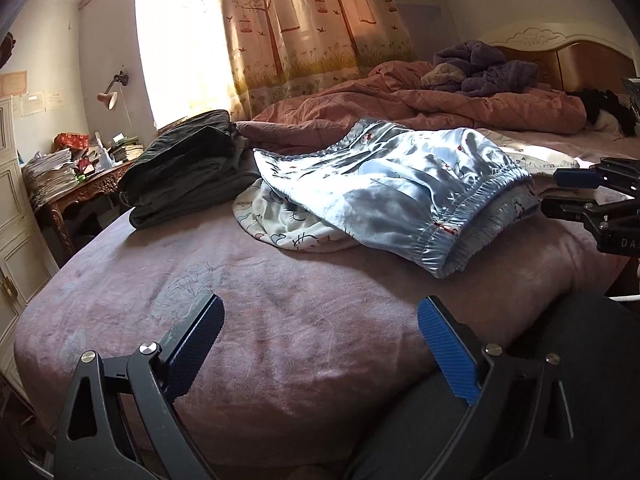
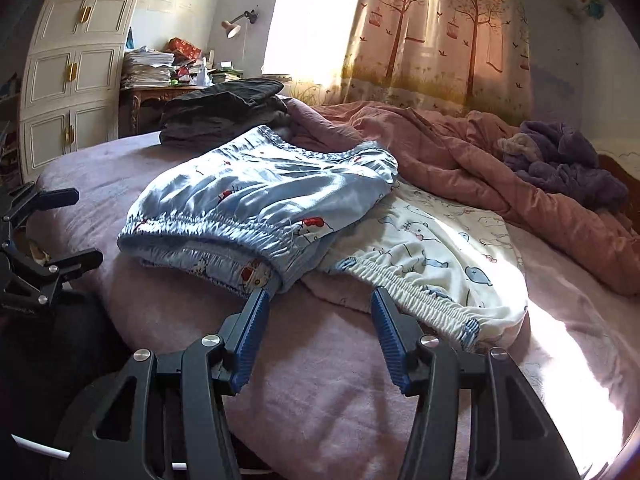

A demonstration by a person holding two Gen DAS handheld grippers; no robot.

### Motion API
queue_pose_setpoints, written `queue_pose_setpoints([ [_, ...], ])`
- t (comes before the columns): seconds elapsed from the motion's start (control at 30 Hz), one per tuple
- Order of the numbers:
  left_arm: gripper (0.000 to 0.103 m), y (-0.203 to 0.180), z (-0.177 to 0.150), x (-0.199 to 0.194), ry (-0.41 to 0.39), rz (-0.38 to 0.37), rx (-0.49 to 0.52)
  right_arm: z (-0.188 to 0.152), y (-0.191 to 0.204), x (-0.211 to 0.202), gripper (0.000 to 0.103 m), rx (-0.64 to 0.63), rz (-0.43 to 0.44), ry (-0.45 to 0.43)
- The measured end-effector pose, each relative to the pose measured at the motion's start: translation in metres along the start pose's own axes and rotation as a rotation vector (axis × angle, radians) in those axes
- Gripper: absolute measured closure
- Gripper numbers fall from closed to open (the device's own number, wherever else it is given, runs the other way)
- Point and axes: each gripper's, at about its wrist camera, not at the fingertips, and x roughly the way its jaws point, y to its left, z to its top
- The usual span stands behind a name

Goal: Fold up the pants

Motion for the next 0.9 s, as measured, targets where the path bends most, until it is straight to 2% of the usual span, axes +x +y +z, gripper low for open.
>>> queue_pose_setpoints([
  [0.1,0.012,0.005,0.002,0.007,-0.002,0.038,-0.017,-0.003,-0.001,0.006,0.048,0.004,-0.025,0.030],
  [0.2,0.014,0.006,0.006,0.019,0.022,0.024,-0.011,-0.004,0.010,0.015,0.048,-0.103,-0.164,0.034],
  [0.23,0.014,0.006,0.008,0.024,0.039,0.017,0.002,-0.004,0.013,0.017,0.048,-0.135,-0.180,0.027],
  [0.3,0.014,0.006,0.009,0.038,0.094,-0.043,0.019,-0.002,0.017,0.018,0.048,-0.162,-0.181,0.012],
  [0.37,0.014,0.006,0.012,0.038,0.075,-0.030,0.015,0.001,0.018,0.021,0.048,-0.184,-0.190,0.009],
  [0.47,0.014,-0.006,0.011,0.035,0.034,0.010,0.079,0.004,0.026,0.021,0.048,-0.254,-0.242,-0.003],
  [0.5,0.015,-0.008,0.010,0.034,0.022,0.004,0.089,0.004,0.029,0.020,0.048,-0.276,-0.243,-0.015],
  [0.63,0.016,0.006,0.019,0.037,0.037,-0.146,0.018,0.009,0.035,0.022,0.048,-0.309,-0.202,-0.054],
  [0.67,0.016,0.008,0.022,0.037,0.032,-0.140,0.023,0.013,0.035,0.022,0.048,-0.313,-0.191,-0.065],
  [0.77,0.016,0.005,0.028,0.034,-0.022,-0.056,0.110,0.024,0.038,0.017,0.048,-0.340,-0.165,-0.135],
  [0.9,0.016,0.007,0.034,0.028,-0.072,-0.078,0.127,0.039,0.030,0.014,0.048,-0.279,-0.110,-0.169],
])
